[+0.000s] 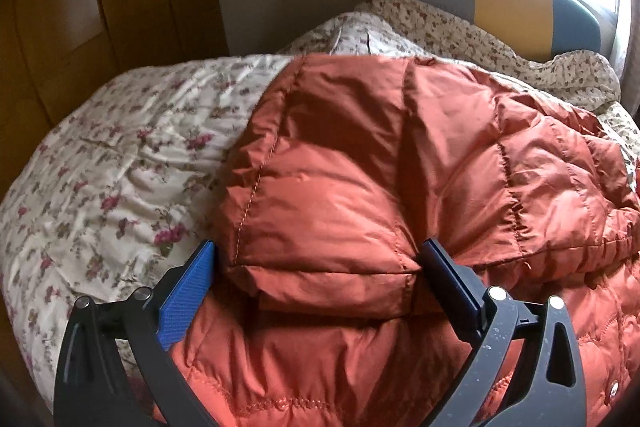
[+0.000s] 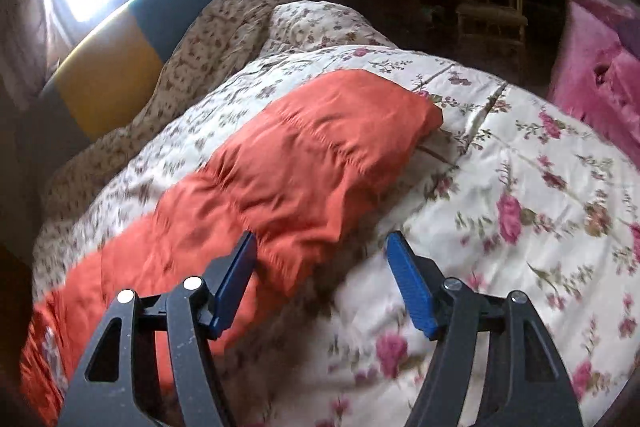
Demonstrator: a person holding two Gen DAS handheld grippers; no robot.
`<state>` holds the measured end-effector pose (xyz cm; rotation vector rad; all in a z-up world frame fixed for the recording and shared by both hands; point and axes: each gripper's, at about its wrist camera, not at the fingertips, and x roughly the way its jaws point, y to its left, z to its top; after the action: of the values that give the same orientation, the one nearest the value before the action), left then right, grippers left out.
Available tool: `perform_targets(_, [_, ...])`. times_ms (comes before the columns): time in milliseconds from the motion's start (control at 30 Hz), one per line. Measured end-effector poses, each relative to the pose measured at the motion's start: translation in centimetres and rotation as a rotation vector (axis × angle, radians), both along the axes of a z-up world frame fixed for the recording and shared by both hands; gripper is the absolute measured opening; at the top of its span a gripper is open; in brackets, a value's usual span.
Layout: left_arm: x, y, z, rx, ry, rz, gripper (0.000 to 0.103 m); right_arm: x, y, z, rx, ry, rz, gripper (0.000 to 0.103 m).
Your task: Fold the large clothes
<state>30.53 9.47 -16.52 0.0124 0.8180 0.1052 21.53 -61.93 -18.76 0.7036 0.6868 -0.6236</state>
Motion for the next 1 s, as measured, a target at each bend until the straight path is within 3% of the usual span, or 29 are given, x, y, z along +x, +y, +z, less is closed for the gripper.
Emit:
perform_targets(100, [0.4, 0.6, -0.5, -0.048, 0.029, -0.003, 0.100, 0.5, -1.1, 0.0, 0.004, -0.012, -0.024, 0.066])
perform_targets(200, [0.6, 1.0, -0.8, -0.087, 0.043, -0.005, 0.100, 1.3, -1.6, -0.1, -0.013, 0.009, -0.025, 0.040])
perform_targets(267, [0.6, 1.2, -0.9, -0.103, 0.047, -0.007, 0.100, 1.3, -1.9, -0.1, 0.000, -0.017, -0.013, 0.016])
perform_targets(333, [0.6, 1.3, -0.9, -0.101, 0.046, -0.007, 0.100, 1.3, -1.6, 0.4, -0.024, -0.046, -0.006, 0.009])
perform_targets(633, [0.5, 1.2, -0.7, -0.092, 0.038, -0.004, 0.100, 0.9, 7.0, 5.8, -0.312, -0.122, 0.179, 0.006])
perform_targets(800, [-0.6, 0.8, 1.4, -0.074, -0.033, -0.009, 0.100, 0.3, 14.0, 8.6, -0.450, -0.169, 0.321, 0.005])
perform_targets(1000, [-1.6, 1.2, 1.9, -0.114, -0.053, 0.037, 0.100, 0.3, 21.7, 9.5, -0.524, -0.188, 0.475, 0.005])
